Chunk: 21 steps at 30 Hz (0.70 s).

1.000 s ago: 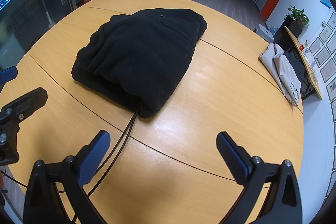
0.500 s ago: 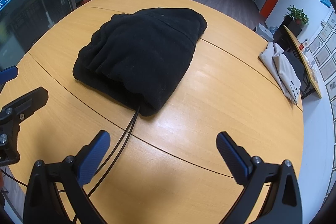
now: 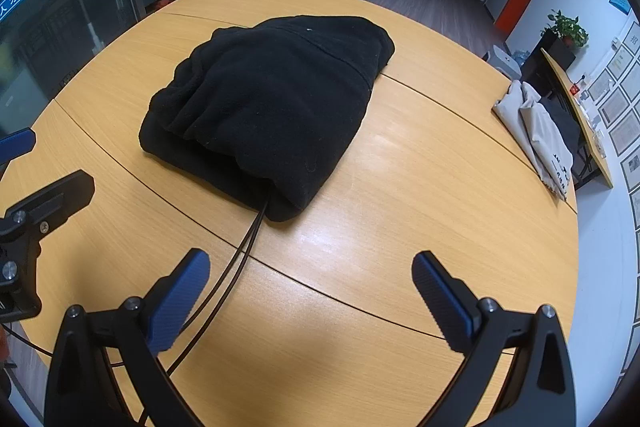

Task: Fold clothes

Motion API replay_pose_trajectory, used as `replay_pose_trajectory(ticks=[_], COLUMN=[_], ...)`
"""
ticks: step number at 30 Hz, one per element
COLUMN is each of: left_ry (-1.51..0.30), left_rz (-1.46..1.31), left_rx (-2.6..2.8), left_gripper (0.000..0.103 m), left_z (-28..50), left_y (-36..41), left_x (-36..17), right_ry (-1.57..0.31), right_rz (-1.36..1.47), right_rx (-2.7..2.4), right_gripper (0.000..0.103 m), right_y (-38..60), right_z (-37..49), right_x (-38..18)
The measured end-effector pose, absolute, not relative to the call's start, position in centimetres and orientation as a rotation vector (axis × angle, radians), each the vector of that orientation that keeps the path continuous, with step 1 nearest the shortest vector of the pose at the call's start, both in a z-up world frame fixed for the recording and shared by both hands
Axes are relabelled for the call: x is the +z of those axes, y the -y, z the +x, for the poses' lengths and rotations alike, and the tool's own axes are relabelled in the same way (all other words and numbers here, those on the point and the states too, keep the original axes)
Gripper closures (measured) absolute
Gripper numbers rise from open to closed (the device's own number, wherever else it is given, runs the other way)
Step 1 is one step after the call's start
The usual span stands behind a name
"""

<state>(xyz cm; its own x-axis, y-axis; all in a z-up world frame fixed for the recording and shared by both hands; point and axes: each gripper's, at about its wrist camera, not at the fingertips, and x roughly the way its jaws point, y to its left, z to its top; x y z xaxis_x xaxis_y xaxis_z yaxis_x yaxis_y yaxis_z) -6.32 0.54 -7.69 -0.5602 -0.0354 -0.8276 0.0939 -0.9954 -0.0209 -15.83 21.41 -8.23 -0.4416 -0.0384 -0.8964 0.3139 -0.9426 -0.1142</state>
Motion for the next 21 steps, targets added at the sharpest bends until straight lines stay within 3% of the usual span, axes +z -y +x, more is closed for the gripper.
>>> replay_pose_trajectory(ticks=[21], left_ry=[-0.107], left_rz=[1.371], left_rx=[-2.738], left_gripper=[0.0], left_z=[-5.92], left_y=[-0.56], left_x=[-7.09], right_ry=[-0.405], right_rz=[1.523], right_rx=[-2.464], right_gripper=[0.0], right_y=[-21.4], right_z=[-15.74], right_x=[-8.35])
